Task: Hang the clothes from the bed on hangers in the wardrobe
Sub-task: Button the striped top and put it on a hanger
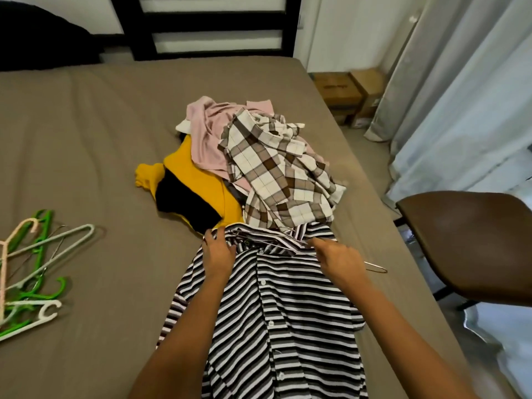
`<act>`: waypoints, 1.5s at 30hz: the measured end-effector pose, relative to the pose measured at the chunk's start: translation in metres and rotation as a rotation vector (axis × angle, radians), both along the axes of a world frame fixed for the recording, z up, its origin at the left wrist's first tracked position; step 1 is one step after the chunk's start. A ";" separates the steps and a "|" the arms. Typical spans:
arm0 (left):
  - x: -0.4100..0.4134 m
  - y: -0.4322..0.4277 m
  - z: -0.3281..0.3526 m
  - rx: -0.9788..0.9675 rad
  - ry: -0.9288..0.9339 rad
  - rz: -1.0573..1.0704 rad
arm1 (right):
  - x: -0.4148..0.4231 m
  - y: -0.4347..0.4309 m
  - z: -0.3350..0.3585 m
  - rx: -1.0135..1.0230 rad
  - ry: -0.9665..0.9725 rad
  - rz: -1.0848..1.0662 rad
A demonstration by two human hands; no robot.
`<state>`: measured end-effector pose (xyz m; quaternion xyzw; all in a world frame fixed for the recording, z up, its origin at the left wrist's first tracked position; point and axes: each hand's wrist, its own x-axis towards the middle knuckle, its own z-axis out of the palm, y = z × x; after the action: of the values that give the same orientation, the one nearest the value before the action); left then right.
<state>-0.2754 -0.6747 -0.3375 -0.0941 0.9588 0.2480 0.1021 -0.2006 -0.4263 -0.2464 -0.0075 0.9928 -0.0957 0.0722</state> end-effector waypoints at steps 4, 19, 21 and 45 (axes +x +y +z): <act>-0.012 0.000 -0.001 -0.271 0.004 -0.140 | 0.013 0.006 -0.002 0.008 -0.037 0.038; -0.017 -0.031 0.034 -0.041 0.164 -0.303 | -0.014 0.011 0.035 0.093 0.134 -0.023; -0.016 -0.032 0.041 -0.029 0.132 -0.314 | -0.008 0.008 0.045 0.099 0.149 0.002; 0.034 0.022 0.137 0.654 0.015 -0.348 | 0.019 -0.035 0.063 -0.122 0.258 0.188</act>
<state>-0.2417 -0.6522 -0.2005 0.1097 0.8313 0.5208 0.1604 -0.1819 -0.4615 -0.1834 -0.1168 0.9811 -0.1467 -0.0477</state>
